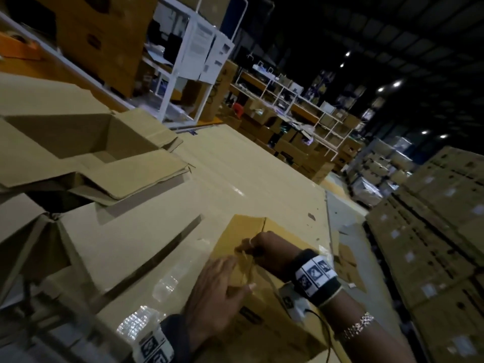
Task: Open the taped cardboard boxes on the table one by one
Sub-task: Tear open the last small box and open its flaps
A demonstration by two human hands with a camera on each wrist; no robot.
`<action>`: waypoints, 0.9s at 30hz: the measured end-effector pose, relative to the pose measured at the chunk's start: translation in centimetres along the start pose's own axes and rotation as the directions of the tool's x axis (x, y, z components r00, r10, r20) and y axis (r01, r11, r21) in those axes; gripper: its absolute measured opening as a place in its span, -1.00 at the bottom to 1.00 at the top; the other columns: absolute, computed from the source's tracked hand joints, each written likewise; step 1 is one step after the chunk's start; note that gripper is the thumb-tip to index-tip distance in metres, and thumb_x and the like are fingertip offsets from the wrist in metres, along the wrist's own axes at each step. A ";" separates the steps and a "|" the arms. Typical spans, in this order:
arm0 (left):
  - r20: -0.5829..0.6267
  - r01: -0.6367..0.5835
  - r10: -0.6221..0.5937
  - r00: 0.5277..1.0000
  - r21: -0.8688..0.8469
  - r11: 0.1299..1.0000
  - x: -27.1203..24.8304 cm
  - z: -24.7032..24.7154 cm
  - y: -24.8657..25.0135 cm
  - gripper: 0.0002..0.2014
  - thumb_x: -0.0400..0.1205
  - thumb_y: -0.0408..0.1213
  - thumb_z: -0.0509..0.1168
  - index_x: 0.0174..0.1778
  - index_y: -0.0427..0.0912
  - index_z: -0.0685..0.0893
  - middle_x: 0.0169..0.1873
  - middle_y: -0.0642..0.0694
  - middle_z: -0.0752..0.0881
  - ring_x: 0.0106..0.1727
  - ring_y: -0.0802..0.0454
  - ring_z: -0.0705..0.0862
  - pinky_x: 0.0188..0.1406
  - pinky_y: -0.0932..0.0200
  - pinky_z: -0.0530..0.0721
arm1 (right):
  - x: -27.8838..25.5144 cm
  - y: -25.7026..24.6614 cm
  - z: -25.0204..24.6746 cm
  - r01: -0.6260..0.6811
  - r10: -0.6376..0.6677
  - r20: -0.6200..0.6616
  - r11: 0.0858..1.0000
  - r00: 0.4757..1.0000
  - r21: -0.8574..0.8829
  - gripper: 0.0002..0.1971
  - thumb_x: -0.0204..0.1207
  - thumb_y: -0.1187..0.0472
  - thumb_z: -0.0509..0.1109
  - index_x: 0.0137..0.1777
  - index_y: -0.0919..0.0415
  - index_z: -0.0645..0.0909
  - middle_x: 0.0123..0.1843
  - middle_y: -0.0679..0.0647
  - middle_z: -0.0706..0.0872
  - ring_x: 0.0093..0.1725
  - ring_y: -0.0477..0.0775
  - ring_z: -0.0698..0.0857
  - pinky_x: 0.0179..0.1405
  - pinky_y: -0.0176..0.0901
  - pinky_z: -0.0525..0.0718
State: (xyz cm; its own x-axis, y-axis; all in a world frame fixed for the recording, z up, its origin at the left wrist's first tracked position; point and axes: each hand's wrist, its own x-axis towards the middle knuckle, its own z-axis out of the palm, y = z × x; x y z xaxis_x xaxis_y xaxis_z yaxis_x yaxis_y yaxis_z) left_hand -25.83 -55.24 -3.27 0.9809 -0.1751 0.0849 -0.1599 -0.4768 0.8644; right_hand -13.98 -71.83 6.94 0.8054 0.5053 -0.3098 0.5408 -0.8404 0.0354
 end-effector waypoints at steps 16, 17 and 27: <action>0.039 -0.021 0.026 0.999 -0.118 0.993 2.4 0.6 0.8 -0.51 0.79 0.19 -0.01 0.64 0.21 0.38 0.46 0.16 0.58 0.38 0.12 0.60 0.48 0.03 0.54 | 3.6 1.6 -2.3 -0.310 0.316 0.090 0.948 0.944 -0.078 -0.49 0.46 0.13 0.61 0.44 0.06 0.70 0.32 0.15 0.77 0.29 0.26 0.74 0.32 0.09 0.72; 0.033 -0.015 0.020 0.999 -0.130 0.991 2.3 0.6 0.7 -0.52 0.79 0.19 0.00 0.64 0.21 0.39 0.45 0.17 0.59 0.37 0.14 0.61 0.47 0.04 0.56 | 3.8 1.4 -2.2 -0.301 0.313 0.095 0.946 0.945 -0.116 -0.52 0.45 0.11 0.60 0.39 0.07 0.73 0.25 0.15 0.79 0.23 0.26 0.77 0.24 0.12 0.76; 0.038 -0.138 0.138 0.990 -0.006 0.990 2.9 -0.5 0.0 -0.48 0.74 0.29 0.05 0.58 0.21 0.41 0.46 0.15 0.55 0.38 0.14 0.54 0.41 0.07 0.54 | -3.5 3.0 -3.4 -0.269 0.251 0.119 0.948 0.961 0.169 -0.10 0.52 -0.17 0.55 0.77 -0.21 0.12 0.71 0.01 0.40 0.63 0.16 0.46 0.53 0.21 0.53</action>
State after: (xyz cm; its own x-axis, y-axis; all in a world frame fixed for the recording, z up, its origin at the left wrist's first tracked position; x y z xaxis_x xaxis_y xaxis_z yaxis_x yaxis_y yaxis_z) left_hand -22.94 -55.28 -2.80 0.9445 -0.2717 0.1846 -0.2930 -0.4428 0.8474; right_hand -14.37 -75.41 11.34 0.8807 0.2512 -0.4016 0.2553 -0.9658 -0.0442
